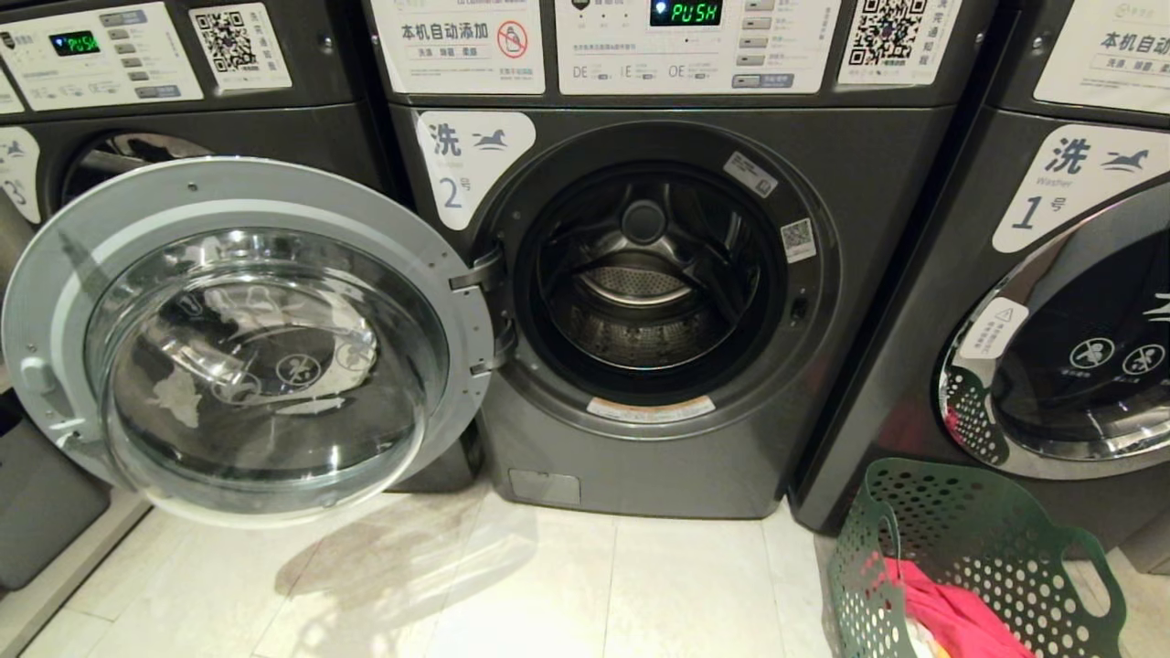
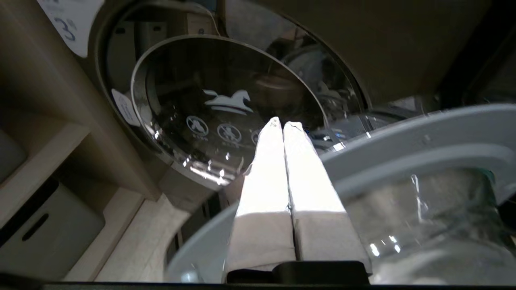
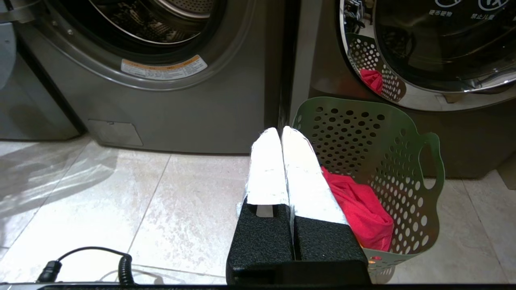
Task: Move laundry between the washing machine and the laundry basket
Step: Close the washing machine door with the left hand
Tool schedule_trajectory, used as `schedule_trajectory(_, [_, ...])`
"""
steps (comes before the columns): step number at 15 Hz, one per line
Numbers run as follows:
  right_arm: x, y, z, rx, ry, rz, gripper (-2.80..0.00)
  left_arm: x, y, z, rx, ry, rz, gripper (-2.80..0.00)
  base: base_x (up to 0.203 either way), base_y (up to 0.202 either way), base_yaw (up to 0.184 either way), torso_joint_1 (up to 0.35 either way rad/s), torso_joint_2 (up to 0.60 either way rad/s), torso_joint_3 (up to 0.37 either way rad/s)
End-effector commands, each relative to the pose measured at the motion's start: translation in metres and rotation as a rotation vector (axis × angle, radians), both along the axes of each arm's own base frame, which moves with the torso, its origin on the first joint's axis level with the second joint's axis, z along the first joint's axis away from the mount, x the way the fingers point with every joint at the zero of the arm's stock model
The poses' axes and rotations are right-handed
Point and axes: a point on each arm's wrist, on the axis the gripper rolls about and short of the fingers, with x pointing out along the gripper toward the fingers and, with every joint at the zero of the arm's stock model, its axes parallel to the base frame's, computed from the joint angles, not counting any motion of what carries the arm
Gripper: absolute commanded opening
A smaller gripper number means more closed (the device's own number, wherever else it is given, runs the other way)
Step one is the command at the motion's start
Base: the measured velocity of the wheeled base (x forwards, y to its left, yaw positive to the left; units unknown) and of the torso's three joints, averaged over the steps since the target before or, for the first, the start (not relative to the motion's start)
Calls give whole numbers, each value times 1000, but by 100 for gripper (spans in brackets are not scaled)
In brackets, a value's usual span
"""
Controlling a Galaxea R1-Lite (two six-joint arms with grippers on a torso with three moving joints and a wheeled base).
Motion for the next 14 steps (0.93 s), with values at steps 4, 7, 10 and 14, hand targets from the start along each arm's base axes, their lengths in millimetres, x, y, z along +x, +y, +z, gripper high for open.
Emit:
schedule_trajectory(4, [0,0,0,0,1,1,-280,76,32,-48,-30,-34,-151,-280,0,0,0,0,0,0])
schedule_trajectory(7, [0,0,0,0,1,1,-280,97,28,-58,-123,-97,-187,-280,0,0,0,0,0,0])
schedule_trajectory(10, [0,0,0,0,1,1,-280,109,25,-66,-128,-123,-200,-280,0,0,0,0,0,0])
schedule_trajectory(14, [0,0,0,-1,1,1,-280,108,19,-65,-225,-94,-204,-280,0,0,0,0,0,0])
